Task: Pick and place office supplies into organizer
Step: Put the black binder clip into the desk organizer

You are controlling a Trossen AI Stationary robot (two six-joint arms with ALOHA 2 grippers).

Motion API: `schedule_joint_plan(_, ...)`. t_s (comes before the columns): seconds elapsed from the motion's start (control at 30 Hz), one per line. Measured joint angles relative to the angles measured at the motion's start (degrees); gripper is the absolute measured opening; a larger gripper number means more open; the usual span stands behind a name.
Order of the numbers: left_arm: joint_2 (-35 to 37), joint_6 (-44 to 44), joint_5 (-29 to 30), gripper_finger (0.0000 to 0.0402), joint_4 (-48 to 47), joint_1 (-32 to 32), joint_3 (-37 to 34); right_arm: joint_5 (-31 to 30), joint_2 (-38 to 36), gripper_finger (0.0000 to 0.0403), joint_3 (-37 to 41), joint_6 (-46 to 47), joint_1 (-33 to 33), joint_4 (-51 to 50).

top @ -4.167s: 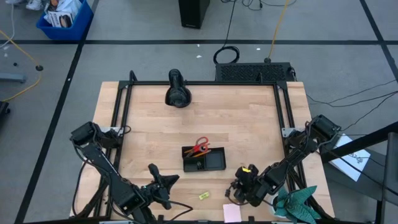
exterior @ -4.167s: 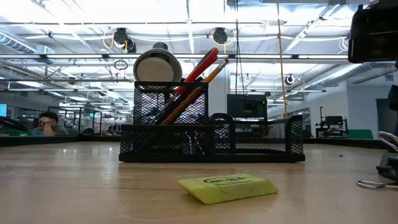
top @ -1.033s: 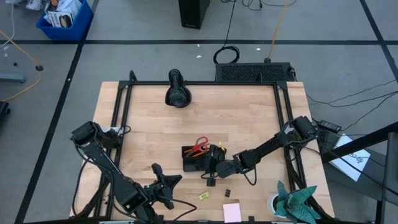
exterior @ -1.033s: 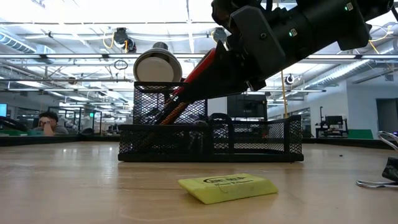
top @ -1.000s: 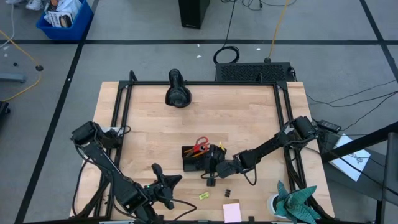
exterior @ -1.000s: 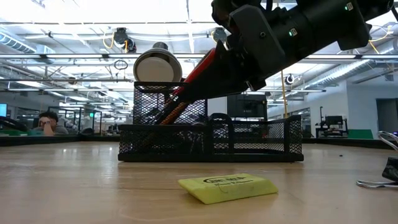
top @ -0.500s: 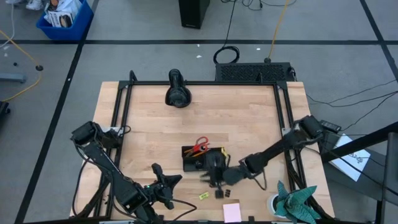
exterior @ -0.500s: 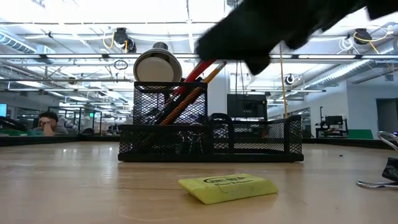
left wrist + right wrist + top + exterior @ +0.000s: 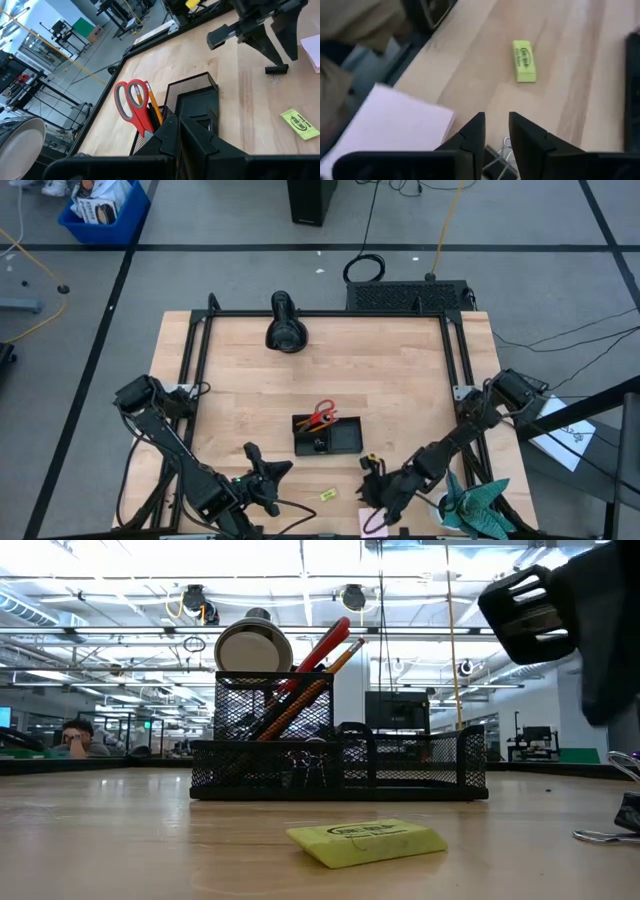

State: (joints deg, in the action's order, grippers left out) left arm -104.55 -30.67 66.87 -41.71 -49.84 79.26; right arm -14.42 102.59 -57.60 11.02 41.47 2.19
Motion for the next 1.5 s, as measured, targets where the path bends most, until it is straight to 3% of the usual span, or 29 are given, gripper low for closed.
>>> schedule_joint_plan(0.27,0.0,0.2,-1.4,0.0026,0.0,0.1,0.0,15.8,0.0,0.0092,0.0,-3.0,-4.5,-1.9)
schedule_joint_plan(0.63,0.0,0.3,-3.4,0.0026,-0.1,2.4,0.0,20.1,-0.1,0.0113,0.0,-10.6,-7.9,-3.7)
schedule_joint_plan(1.07,0.0,0.0,-8.4,0.0026,0.0,5.1,0.0,22.5,-7.8,0.0115,0.0,-19.0,-10.5,-11.2)
schedule_joint_plan(1.23,0.0,-0.4,-8.5,0.0026,0.0,5.1,0.0,26.6,-7.0,0.0114,1.6,-20.1,-12.1,-8.8)
schedule_joint_plan(1.5,0.0,0.0,-8.5,0.0026,0.0,5.1,0.0,26.7,-7.0,0.0114,6.0,-19.8,-12.2,-3.6)
